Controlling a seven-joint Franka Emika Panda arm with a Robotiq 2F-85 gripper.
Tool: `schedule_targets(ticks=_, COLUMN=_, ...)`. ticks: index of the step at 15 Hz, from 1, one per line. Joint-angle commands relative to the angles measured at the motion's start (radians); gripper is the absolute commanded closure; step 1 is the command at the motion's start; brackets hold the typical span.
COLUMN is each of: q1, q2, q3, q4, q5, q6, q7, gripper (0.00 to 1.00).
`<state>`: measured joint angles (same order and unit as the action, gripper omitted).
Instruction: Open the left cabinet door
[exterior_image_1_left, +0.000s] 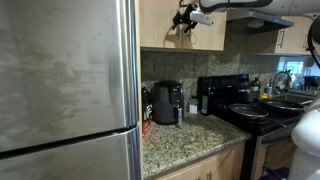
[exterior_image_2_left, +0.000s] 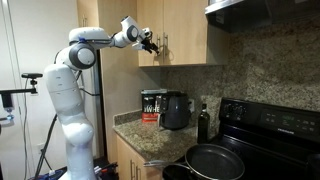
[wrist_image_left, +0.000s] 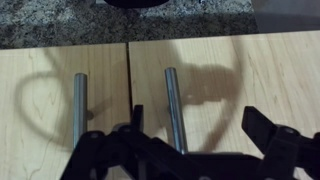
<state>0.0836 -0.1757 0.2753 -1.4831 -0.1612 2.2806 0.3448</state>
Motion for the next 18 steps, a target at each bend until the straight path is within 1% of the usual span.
schedule_targets(ticks=1, q1=0.011, q2=0.02, q3=-0.008, q4=0.014, q5=-0.026, q6=-0.001, q7=0.016, gripper=0.0)
schedule_targets(ticks=4, q1=0.01, q2=0.064, q3=-0.013, q4=0.062, q5=-0.023, q6=0.004, q7=0.026, gripper=0.0)
schedule_targets(ticks=10, q1=0.022, q2=0.133, q3=-0.024, q4=0.118, q5=-0.094, q6=0.01, q7=0.03, gripper=0.01)
schedule_targets(ticks=11, q1=0.026, q2=0.143, q3=-0.027, q4=0.128, q5=-0.099, q6=0.007, q7=0.021, gripper=0.25)
schedule_targets(ticks=12, q1=0.006, q2=0.139, q3=-0.008, q4=0.122, q5=-0.099, q6=0.011, q7=0.02, gripper=0.25)
schedule_targets(ticks=13, q1=0.006, q2=0.136, q3=-0.009, q4=0.123, q5=-0.104, q6=0.007, q7=0.022, gripper=0.31)
schedule_targets(ticks=16, q1=0.005, q2=0.121, q3=-0.009, q4=0.114, q5=-0.112, q6=0.009, q7=0.015, gripper=0.5)
schedule_targets(ticks=17, q1=0.005, q2=0.116, q3=-0.009, q4=0.11, q5=-0.11, q6=0.011, q7=0.014, gripper=0.58)
schedule_targets(ticks=18, q1=0.005, q2=0.113, q3=-0.011, q4=0.105, q5=-0.105, q6=0.015, q7=0.01, gripper=0.63)
